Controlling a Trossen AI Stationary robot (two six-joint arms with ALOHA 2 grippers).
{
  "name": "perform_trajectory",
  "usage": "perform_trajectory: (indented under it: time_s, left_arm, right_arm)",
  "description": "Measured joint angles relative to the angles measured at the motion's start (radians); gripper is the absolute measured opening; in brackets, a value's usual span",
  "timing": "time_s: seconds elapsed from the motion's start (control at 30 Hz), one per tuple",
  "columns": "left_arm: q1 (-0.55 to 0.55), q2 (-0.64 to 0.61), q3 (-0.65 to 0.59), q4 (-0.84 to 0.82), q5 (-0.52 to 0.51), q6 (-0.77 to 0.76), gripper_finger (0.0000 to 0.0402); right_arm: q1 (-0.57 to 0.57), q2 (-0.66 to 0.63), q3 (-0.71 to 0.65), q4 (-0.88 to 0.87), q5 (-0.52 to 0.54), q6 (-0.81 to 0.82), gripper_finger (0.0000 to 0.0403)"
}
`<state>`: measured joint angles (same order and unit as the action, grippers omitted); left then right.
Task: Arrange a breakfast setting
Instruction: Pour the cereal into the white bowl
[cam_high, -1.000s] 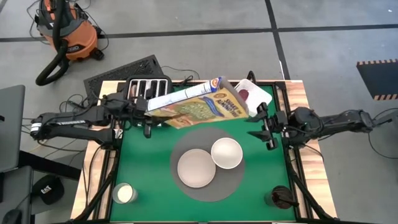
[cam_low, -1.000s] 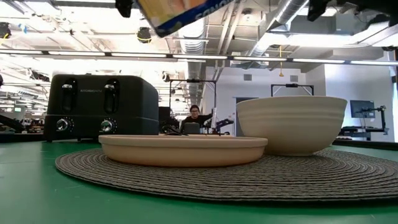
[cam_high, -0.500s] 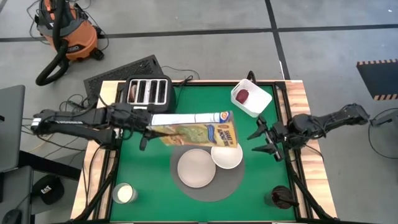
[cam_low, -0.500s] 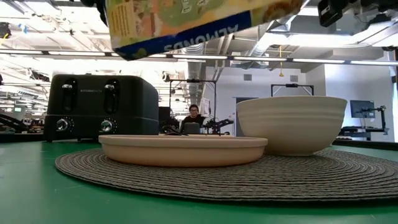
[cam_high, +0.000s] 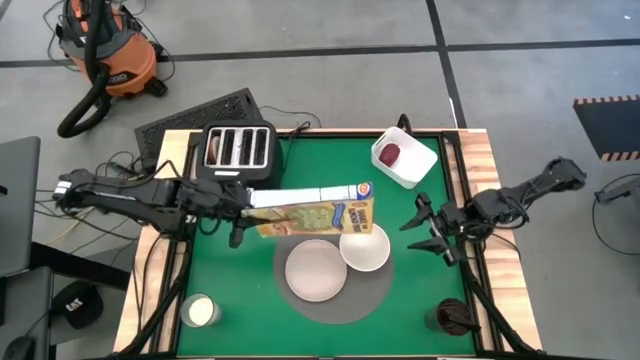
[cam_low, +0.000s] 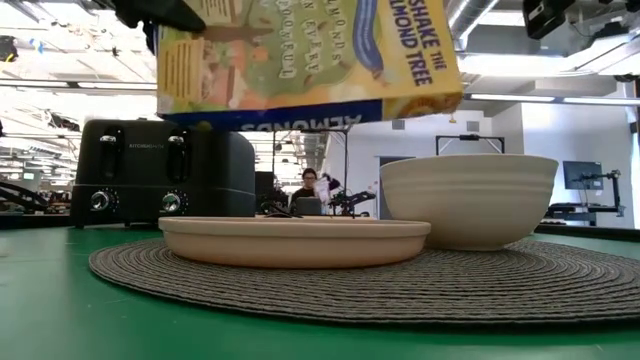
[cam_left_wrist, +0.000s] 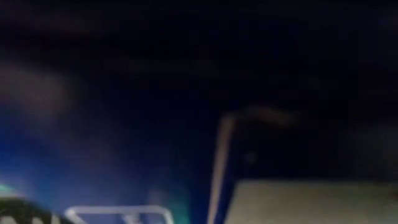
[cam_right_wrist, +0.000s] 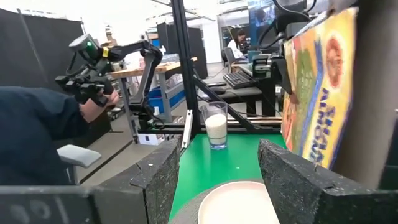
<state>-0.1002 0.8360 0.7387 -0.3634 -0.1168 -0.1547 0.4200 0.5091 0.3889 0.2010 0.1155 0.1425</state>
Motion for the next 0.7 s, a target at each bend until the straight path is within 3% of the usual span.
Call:
perform_trajectory:
  time_s: [0.2, 0.7]
  left_arm:
    - [-0.012, 0.059, 0.056, -0.072, 0.017, -0.019, 0.0142]
    - [-0.032, 0.271, 0.382, -0.371, 0.023, -0.007, 0.0142]
  right_arm:
    - [0.023, 0.000, 0.000, -0.019, 0.040, 0.017, 0.0243]
    - [0.024, 0.000, 0.000, -0.019, 0.045, 0.031, 0.0243]
